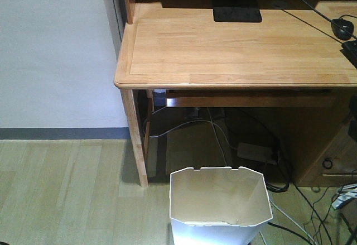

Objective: Move trash bin to bedside with robot

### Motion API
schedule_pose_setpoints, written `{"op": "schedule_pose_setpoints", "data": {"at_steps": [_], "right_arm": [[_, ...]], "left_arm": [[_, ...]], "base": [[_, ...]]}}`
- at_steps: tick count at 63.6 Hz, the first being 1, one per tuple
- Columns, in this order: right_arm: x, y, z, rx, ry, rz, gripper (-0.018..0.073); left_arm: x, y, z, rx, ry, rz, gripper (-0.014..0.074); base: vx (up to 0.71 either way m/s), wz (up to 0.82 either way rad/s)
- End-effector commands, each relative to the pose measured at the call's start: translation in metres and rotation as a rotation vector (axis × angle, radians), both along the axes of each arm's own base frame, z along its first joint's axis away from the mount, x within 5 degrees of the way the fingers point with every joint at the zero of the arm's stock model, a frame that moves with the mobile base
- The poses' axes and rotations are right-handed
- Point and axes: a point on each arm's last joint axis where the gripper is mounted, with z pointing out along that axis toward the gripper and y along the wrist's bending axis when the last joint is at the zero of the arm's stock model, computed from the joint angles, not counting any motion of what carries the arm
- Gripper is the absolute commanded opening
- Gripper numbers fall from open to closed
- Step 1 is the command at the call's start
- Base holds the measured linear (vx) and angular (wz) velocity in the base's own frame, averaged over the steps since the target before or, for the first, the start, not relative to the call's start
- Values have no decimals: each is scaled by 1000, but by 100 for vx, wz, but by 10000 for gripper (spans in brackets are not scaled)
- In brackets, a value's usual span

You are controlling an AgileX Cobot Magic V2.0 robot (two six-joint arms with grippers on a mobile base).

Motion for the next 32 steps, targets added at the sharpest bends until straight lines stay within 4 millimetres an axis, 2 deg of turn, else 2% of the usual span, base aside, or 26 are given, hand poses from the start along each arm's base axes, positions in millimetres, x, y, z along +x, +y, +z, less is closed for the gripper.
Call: {"op": "schedule_pose_setpoints", "data": {"at_steps": [1, 16, 26, 32], "right_arm": [[19, 0, 21, 2, -47, 1, 560], [68, 0, 16, 56, 214, -18, 560], [97, -1, 0, 48, 373, -19, 560], [113, -2, -17, 19, 467, 9, 560]], "left_arm": [[-2, -1, 15, 1, -103, -6, -6], [-2, -1, 15, 1, -103, -6, -6], [-2, -1, 15, 1, -103, -6, -6], [-2, -1, 15, 1, -103, -6, -6]], "base": [[0, 0], [0, 0], [0, 0], [0, 0]]}}
